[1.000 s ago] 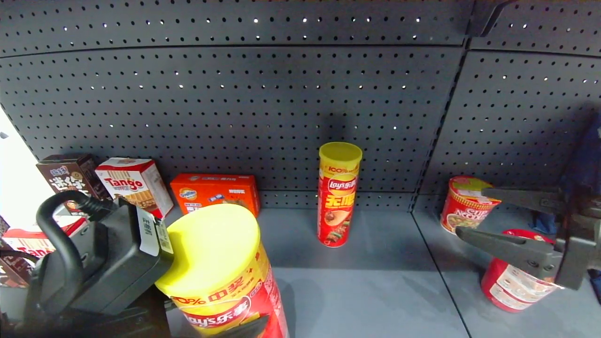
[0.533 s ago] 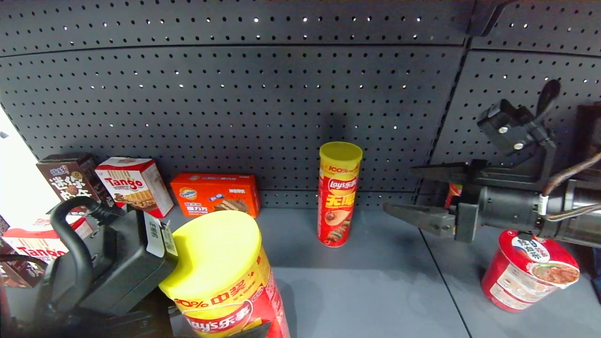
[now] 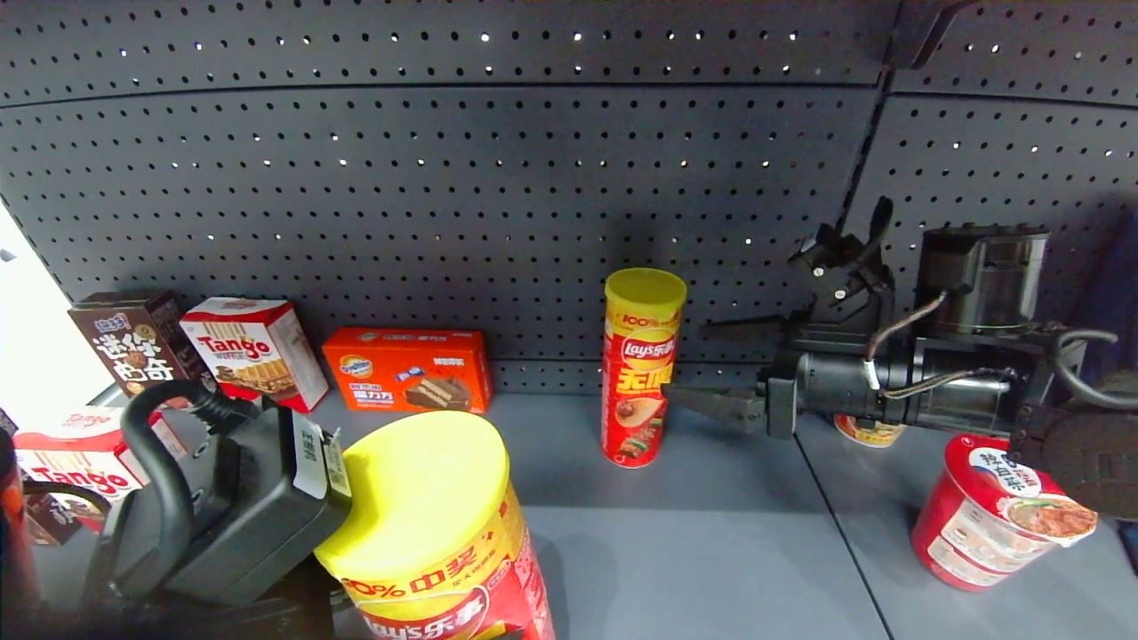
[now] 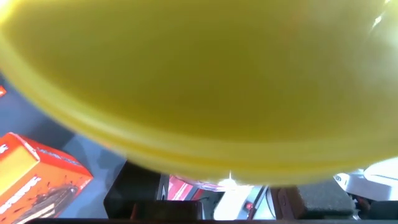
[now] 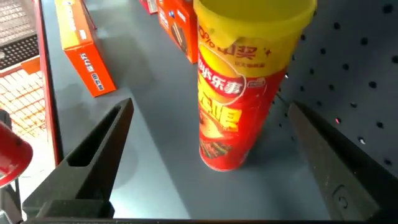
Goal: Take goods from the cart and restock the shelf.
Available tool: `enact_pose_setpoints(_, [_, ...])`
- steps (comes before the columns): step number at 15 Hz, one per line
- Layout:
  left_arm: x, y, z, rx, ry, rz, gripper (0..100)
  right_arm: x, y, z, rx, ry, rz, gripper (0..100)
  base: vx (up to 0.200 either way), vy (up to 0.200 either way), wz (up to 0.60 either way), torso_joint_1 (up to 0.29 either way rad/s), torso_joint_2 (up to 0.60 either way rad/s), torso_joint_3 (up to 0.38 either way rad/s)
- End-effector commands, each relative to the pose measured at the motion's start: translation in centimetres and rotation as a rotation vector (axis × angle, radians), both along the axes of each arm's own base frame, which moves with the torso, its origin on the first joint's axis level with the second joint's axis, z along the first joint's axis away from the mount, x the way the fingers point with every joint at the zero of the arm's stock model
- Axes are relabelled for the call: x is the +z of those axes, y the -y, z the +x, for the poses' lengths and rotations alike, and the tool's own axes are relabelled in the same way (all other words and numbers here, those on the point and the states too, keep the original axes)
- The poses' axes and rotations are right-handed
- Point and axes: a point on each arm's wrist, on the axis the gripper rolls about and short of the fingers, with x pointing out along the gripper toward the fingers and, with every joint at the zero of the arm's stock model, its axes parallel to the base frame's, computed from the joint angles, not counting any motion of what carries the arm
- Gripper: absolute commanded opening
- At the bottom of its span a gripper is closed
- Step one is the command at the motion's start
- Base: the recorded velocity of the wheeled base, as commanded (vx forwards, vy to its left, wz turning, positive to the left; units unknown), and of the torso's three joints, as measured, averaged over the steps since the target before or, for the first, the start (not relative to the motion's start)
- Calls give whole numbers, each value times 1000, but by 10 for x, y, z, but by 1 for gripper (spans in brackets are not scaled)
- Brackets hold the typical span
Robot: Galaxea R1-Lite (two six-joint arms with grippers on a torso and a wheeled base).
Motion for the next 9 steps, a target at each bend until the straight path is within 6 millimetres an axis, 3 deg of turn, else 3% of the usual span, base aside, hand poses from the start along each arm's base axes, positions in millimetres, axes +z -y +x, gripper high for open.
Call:
enact_pose_setpoints(1, [-1,1,1,-2,-2,1,0,-12,-3,10,22,-25,-5,100,0,0,0,0,0,0])
enact_pose_setpoints(9, [-4,1,0,-10,-18,10,0,-29,-8,38,75,-34,-5,100,0,0,0,0,0,0])
